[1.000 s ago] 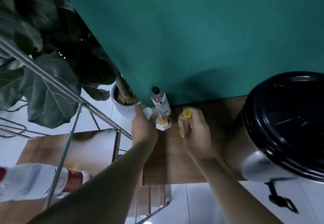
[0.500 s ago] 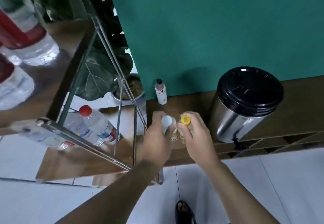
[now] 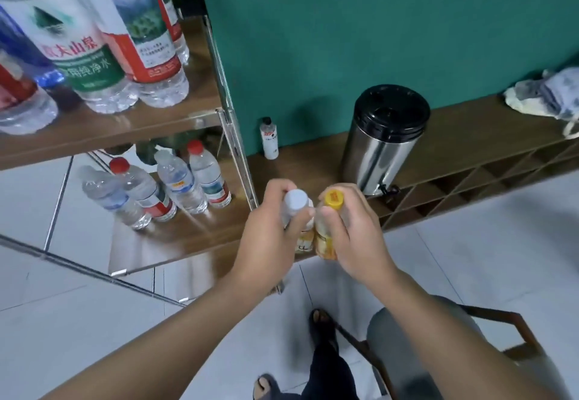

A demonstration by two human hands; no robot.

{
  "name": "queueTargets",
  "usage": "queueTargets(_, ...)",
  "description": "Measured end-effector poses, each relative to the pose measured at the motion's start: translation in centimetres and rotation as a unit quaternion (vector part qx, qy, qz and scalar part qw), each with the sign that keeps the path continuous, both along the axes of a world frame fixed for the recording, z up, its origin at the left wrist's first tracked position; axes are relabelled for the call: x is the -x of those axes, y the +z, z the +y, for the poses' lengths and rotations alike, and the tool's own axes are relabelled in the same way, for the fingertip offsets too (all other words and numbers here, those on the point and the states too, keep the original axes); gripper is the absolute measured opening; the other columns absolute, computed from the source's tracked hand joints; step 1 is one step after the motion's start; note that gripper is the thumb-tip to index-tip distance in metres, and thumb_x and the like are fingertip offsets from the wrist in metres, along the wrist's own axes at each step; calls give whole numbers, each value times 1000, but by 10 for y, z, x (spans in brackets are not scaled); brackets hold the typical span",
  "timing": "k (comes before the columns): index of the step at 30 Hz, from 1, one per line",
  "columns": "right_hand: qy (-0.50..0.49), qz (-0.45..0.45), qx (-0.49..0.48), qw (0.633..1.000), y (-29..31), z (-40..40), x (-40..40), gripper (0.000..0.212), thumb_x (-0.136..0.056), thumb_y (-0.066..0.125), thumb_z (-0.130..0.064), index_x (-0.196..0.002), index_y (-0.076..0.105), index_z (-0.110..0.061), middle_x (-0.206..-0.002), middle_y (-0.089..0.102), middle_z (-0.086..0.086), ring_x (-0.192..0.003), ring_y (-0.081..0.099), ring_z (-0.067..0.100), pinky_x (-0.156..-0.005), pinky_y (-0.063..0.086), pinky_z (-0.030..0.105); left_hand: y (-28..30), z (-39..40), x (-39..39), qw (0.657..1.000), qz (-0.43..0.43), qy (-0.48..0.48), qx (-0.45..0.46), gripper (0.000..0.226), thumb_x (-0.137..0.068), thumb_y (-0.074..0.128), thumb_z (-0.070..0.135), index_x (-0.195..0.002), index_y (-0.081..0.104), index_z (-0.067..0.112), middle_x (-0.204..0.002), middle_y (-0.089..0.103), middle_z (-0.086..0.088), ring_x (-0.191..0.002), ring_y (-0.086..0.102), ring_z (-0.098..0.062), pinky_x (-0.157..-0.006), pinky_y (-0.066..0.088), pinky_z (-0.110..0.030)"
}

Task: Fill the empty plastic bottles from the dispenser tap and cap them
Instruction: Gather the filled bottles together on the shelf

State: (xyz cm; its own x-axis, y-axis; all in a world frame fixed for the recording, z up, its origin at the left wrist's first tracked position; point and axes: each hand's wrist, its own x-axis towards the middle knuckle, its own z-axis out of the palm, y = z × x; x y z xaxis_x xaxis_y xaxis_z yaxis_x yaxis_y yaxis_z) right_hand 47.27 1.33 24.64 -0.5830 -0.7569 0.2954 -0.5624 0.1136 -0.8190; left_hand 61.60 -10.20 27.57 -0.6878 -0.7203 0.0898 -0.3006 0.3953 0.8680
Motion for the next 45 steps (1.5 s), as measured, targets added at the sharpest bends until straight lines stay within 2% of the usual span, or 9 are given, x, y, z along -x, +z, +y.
queueTargets(9, 127, -13, 13, 992, 8, -65, -98, 9, -110, 63, -22, -118, 65, -17, -114, 60, -8, -107, 63, 15, -91, 51, 27, -15, -44, -120, 993, 47, 102, -41, 24, -106, 77, 32, -123, 59, 33, -109, 76, 14, -100, 74, -11, -86, 60, -39)
queueTargets(12, 165, -31, 25, 985, 2, -106, -127, 9, -111, 63, -23, -119, 66, -19, -112, 62, -13, -109, 64, 12, -91, 50, 23, -19, -77, -152, 988, 38, 142, -36, 26, -106, 77, 30, -126, 59, 33, -115, 75, 18, -106, 73, -6, -88, 57, -34)
queueTargets(17, 182, -36, 36, 982, -9, -167, -169, 12, -108, 70, -24, -119, 70, -19, -111, 69, -12, -107, 66, 7, -88, 54, 27, -22, -130, -197, 982, 13, 183, -39, 23, -108, 74, 34, -125, 59, 35, -119, 74, 18, -112, 73, -9, -97, 62, -50)
queueTargets(23, 167, -85, 25, 982, -22, -216, -200, 14, -109, 69, -32, -119, 73, -23, -107, 73, -15, -104, 68, 5, -89, 57, 31, -33, -171, -218, 979, 2, 202, -6, 25, -109, 71, 41, -125, 55, 32, -115, 72, 15, -103, 71, -3, -80, 57, -26)
queueTargets(28, 157, -92, 1, 983, -36, -242, -210, 19, -110, 67, -36, -126, 70, -26, -112, 67, -30, -111, 64, -7, -95, 53, 17, -49, -191, -223, 978, 2, 211, 11, 24, -111, 69, 38, -127, 54, 27, -116, 72, 12, -103, 73, -13, -84, 63, -43)
queueTargets(33, 155, -95, -9, 983, -42, -248, -213, 21, -111, 67, -30, -131, 68, -25, -114, 61, -40, -113, 59, -15, -95, 45, 5, -57, -201, -226, 982, 18, 186, -17, 20, -112, 69, 32, -125, 57, 25, -113, 73, 14, -103, 74, -11, -86, 63, -36)
queueTargets(41, 167, -82, -33, 982, -39, -251, -207, 26, -110, 68, -33, -134, 67, -25, -119, 68, -19, -112, 60, -12, -93, 43, 4, -56, -208, -230, 986, -37, 160, 3, 24, -113, 67, 30, -132, 53, 29, -113, 69, 27, -96, 74, -2, -79, 62, -20)
queueTargets(43, 179, -75, -43, 980, -36, -250, -208, 37, -107, 72, -37, -141, 65, -24, -123, 68, -20, -111, 60, -14, -95, 45, 5, -53, -206, -229, 985, -52, 162, 8, 31, -111, 69, 28, -138, 54, 30, -126, 70, 21, -101, 75, -4, -88, 65, -25)
queueTargets(45, 184, -67, -61, 979, -32, -248, -206, 53, -104, 73, -44, -151, 60, -24, -135, 67, -19, -117, 59, -11, -103, 48, 12, -48, -200, -228, 980, -64, 183, 40, 40, -108, 73, 25, -145, 57, 25, -139, 69, 9, -113, 69, -6, -93, 53, -9)
